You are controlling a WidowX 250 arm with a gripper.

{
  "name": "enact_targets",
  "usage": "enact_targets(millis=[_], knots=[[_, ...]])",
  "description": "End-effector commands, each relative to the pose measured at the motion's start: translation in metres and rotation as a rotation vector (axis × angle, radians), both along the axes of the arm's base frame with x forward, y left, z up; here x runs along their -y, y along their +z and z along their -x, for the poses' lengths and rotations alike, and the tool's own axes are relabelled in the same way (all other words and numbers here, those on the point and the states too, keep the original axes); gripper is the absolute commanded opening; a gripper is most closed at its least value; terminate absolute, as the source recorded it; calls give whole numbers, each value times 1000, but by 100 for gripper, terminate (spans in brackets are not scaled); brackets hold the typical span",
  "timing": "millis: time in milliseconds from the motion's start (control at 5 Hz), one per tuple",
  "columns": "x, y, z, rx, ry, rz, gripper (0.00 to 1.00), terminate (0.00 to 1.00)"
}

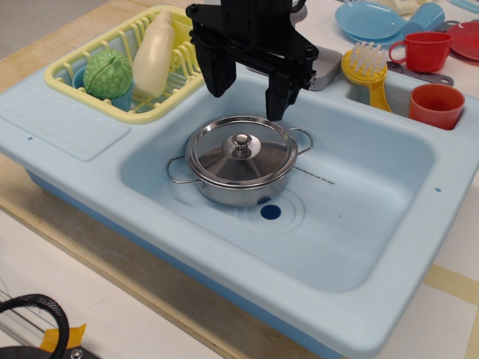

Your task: Take lid off pot or pan

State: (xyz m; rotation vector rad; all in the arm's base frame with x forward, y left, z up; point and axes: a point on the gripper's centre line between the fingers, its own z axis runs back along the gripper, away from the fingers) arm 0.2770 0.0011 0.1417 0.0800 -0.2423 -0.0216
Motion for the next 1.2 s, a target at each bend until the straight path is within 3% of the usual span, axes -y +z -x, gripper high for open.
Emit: enact_targets(millis=[0, 1000], knots=[[0, 0, 0, 0, 0, 0, 100, 0], [-15, -33, -2, -28, 52, 31, 100, 0]])
